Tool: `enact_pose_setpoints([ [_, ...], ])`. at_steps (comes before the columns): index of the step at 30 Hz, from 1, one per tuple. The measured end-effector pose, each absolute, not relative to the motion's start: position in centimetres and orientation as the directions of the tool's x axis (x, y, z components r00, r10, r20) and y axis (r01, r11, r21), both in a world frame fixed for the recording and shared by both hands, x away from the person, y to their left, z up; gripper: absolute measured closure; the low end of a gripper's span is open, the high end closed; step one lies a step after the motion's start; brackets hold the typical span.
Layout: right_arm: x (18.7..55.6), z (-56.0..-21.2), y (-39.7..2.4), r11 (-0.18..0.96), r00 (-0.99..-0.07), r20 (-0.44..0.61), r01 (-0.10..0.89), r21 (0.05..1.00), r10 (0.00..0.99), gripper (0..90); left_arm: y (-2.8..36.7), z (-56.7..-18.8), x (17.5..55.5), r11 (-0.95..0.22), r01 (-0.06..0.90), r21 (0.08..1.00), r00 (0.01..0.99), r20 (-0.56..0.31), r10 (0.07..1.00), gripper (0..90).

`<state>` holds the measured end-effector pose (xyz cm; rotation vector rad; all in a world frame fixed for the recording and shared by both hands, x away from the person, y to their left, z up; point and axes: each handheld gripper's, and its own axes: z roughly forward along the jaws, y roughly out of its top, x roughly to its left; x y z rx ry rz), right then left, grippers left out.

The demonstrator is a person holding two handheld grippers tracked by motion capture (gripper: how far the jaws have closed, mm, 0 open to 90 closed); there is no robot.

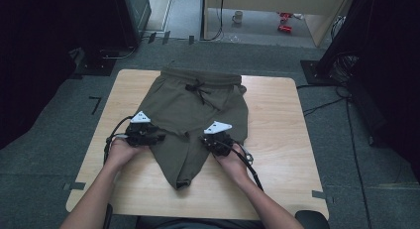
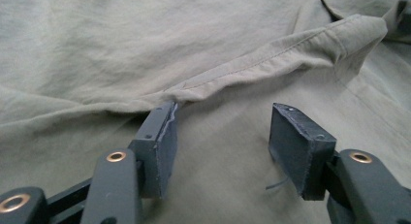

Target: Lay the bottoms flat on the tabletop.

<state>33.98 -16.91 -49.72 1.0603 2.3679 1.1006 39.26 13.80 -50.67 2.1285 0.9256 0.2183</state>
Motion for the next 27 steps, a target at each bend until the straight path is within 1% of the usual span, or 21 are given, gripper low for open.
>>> enact_pose_setpoints([
  [4, 33.8, -48.4, -18.6, 0.392, -0.643, 0.02, 0.491, 0.778, 0.765, 84.1, 13.4, -50.2, 39.4, -0.403, 0.531, 0.746, 0.723, -0.15, 0.674, 44.9],
  [10, 33.7, -47.0, -21.6, 0.318, -0.582, 0.044, 0.504, 0.803, 0.812, 84.0, 12.5, -49.9, 39.6, -0.421, 0.506, 0.753, 0.744, -0.135, 0.654, 45.1],
  [21, 32.8, -46.1, -26.2, 0.27, -0.498, 0.036, 0.528, 0.805, 0.866, 84.0, 11.7, -50.3, 40.1, -0.448, 0.508, 0.736, 0.752, -0.125, 0.647, 45.0],
  [27, 31.8, -46.4, -28.6, 0.25, -0.449, 0.031, 0.553, 0.795, 0.893, 84.0, 11.7, -50.8, 40.4, -0.453, 0.525, 0.72, 0.746, -0.134, 0.652, 45.0],
])
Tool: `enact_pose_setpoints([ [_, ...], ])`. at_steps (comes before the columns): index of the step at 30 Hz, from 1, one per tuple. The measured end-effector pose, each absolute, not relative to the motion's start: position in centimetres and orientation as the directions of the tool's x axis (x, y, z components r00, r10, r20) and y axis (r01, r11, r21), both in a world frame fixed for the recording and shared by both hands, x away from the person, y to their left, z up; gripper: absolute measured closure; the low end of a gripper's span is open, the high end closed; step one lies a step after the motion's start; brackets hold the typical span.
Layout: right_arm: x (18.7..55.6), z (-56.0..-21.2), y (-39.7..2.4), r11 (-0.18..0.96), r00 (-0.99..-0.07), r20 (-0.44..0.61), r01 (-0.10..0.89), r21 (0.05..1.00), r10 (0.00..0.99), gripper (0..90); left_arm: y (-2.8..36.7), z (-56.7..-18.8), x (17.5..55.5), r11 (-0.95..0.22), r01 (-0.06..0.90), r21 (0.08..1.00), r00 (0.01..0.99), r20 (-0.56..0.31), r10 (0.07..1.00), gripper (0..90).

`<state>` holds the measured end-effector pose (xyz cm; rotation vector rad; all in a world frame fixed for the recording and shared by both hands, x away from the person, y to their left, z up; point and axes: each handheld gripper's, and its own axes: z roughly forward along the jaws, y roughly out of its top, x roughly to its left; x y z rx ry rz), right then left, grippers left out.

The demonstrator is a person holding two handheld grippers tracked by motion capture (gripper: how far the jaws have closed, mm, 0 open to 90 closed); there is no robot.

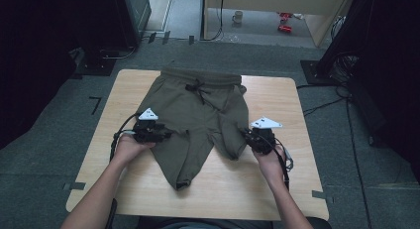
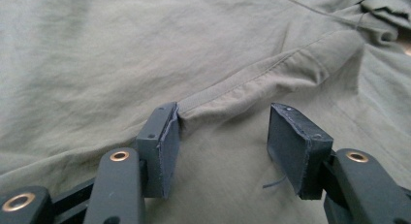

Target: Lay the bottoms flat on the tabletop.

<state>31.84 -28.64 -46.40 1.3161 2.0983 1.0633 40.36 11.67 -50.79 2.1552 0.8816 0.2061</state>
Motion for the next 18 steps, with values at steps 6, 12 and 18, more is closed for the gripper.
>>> enact_pose_setpoints([
  [6, 30.7, -46.4, -31.4, 0.253, -0.407, 0.003, 0.574, 0.779, 0.913, 83.9, 11.6, -50.7, 40.3, -0.454, 0.527, 0.719, 0.746, -0.134, 0.653, 44.3],
  [12, 29.5, -47.1, -33.6, 0.249, -0.375, -0.007, 0.603, 0.758, 0.927, 83.9, 11.4, -50.8, 40.3, -0.456, 0.533, 0.712, 0.744, -0.138, 0.654, 44.3],
  [18, 28.2, -47.8, -34.4, 0.268, -0.37, -0.024, 0.625, 0.733, 0.929, 83.9, 11.5, -50.8, 40.3, -0.458, 0.534, 0.711, 0.745, -0.139, 0.652, 44.3],
])
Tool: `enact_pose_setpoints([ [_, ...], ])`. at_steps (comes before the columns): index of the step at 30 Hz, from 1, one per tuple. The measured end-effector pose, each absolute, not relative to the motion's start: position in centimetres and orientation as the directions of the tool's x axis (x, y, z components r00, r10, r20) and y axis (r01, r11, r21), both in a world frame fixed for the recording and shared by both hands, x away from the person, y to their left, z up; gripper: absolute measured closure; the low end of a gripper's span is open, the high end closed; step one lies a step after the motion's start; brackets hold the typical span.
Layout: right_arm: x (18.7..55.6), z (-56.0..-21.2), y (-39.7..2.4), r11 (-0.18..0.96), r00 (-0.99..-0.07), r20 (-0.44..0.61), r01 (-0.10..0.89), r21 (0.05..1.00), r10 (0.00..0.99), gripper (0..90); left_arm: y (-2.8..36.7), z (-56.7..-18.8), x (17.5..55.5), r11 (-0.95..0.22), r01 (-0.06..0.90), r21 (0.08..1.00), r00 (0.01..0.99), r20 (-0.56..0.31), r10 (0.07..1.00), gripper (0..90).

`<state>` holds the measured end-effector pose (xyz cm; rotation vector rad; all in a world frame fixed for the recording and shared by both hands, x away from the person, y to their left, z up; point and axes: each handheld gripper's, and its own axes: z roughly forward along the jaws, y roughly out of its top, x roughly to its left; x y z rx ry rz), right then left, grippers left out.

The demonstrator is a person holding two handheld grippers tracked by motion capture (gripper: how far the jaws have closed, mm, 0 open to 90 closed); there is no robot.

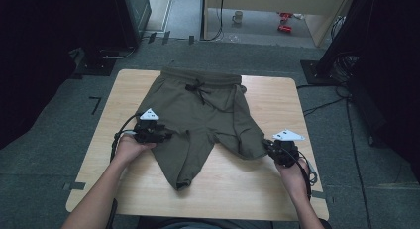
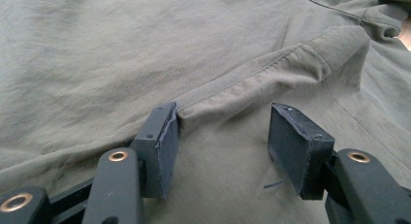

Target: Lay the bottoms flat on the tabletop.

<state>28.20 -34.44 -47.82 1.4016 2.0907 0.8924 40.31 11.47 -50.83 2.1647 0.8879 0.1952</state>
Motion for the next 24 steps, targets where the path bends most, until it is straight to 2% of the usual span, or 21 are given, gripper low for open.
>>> enact_pose_setpoints([
  [17, 24.6, -48.9, -34.7, 0.272, -0.396, 0.008, 0.646, 0.713, 0.918, 83.4, 11.4, -50.8, 40.2, -0.461, 0.532, 0.71, 0.747, -0.137, 0.651, 44.1],
  [24, 22.9, -49.0, -34.9, 0.32, -0.427, -0.024, 0.637, 0.702, 0.904, 83.4, 11.4, -50.8, 40.2, -0.464, 0.531, 0.709, 0.748, -0.135, 0.65, 44.0],
])
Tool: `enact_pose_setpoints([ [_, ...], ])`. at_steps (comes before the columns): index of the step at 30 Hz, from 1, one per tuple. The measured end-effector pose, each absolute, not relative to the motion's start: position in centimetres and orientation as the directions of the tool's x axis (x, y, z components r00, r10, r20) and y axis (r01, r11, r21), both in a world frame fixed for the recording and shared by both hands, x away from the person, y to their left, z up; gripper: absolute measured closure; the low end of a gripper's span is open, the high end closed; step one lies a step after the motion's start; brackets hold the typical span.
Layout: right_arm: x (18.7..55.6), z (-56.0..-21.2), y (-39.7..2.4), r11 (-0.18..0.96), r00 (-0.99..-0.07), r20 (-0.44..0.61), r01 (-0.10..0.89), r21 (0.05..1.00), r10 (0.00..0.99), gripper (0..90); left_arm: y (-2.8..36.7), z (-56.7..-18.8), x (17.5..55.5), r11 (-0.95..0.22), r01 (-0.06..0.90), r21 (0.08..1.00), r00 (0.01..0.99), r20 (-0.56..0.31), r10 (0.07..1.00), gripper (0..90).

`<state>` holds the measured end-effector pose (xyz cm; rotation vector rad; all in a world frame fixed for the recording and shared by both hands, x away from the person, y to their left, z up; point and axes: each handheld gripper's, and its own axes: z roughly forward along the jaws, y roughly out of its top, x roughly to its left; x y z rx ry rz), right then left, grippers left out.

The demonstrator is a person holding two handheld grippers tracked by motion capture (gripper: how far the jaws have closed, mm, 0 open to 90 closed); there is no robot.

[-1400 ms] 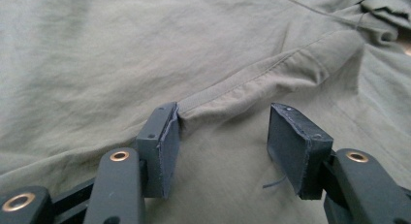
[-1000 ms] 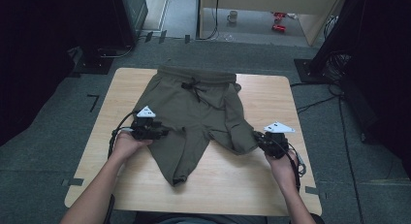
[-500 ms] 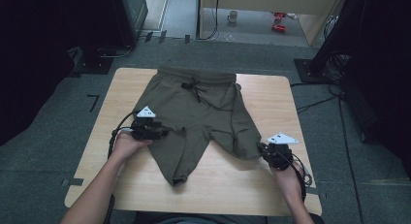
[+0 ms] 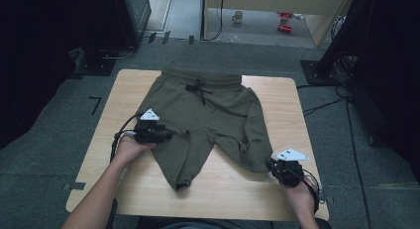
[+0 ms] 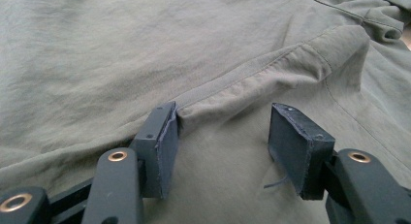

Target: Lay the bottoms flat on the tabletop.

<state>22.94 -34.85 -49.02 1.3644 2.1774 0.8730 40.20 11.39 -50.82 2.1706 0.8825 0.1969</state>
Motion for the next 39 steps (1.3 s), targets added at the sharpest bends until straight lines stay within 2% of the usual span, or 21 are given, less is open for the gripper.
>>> enact_pose_setpoints([
  [7, 21.8, -49.3, -35.7, 0.333, -0.431, -0.033, 0.646, 0.686, 0.902, 83.4, 11.5, -50.8, 40.2, -0.463, 0.53, 0.711, 0.745, -0.129, 0.655, 44.2],
  [20, 22.5, -50.0, -39.3, 0.271, -0.341, -0.029, 0.691, 0.671, 0.94, 82.7, 11.8, -50.9, 40.4, -0.46, 0.526, 0.715, 0.739, -0.117, 0.663, 44.2],
  [22, 22.6, -50.0, -39.6, 0.259, -0.33, -0.022, 0.698, 0.668, 0.944, 79.6, 11.7, -50.9, 40.4, -0.459, 0.526, 0.716, 0.739, -0.117, 0.664, 44.1],
  [23, 22.6, -49.9, -39.7, 0.252, -0.328, -0.016, 0.693, 0.675, 0.945, 73.8, 11.7, -50.9, 40.4, -0.458, 0.526, 0.716, 0.738, -0.117, 0.664, 44.0],
  [27, 22.4, -48.9, -39.5, 0.192, -0.326, 0.032, 0.629, 0.753, 0.945, 64.9, 11.5, -50.9, 40.4, -0.459, 0.526, 0.716, 0.74, -0.12, 0.662, 43.8],
  [30, 22.6, -48.0, -38.9, 0.157, -0.337, 0.065, 0.589, 0.793, 0.939, 63.6, 11.4, -50.9, 40.3, -0.462, 0.524, 0.715, 0.742, -0.118, 0.659, 43.8],
  [39, 25.0, -46.7, -35.1, 0.186, -0.429, 0.086, 0.552, 0.813, 0.899, 62.2, 11.5, -50.9, 40.4, -0.456, 0.531, 0.715, 0.741, -0.131, 0.658, 43.9],
])
